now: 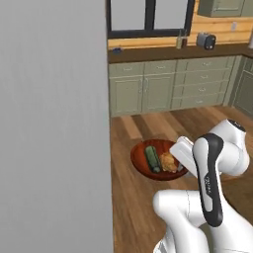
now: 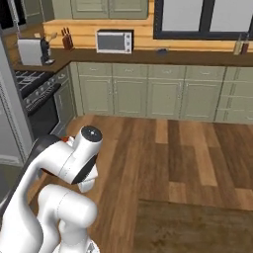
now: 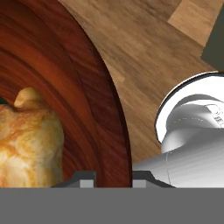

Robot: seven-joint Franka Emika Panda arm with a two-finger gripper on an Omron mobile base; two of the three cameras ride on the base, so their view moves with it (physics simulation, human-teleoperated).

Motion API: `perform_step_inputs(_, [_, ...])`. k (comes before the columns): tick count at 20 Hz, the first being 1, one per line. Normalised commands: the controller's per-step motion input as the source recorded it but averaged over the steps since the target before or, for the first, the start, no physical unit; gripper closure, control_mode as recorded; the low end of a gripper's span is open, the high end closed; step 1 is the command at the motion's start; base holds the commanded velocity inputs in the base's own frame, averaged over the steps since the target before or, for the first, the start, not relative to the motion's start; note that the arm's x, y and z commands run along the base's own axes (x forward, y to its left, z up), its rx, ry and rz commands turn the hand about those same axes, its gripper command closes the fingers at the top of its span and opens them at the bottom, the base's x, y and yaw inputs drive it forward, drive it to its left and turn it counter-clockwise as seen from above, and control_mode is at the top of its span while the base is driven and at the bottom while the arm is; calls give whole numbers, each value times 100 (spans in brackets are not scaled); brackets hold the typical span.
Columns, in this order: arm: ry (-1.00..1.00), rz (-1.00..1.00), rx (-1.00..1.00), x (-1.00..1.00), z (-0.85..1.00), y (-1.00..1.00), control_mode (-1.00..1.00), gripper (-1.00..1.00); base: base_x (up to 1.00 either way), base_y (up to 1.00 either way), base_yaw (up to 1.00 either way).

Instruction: Pick the chicken drumstick and cucumber from their plates and place them in the bowl. Then put the bowl in the fridge.

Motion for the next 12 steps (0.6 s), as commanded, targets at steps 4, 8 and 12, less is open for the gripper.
perform_step_inputs(4, [0, 0, 0, 0, 0, 0, 100, 100, 48, 0, 11])
perform_step_inputs(8, [0, 0, 0, 0, 0, 0, 100, 100, 44, 0, 12])
perform_step_inputs(12, [0, 0, 0, 0, 0, 0, 100, 100, 27, 6, 17])
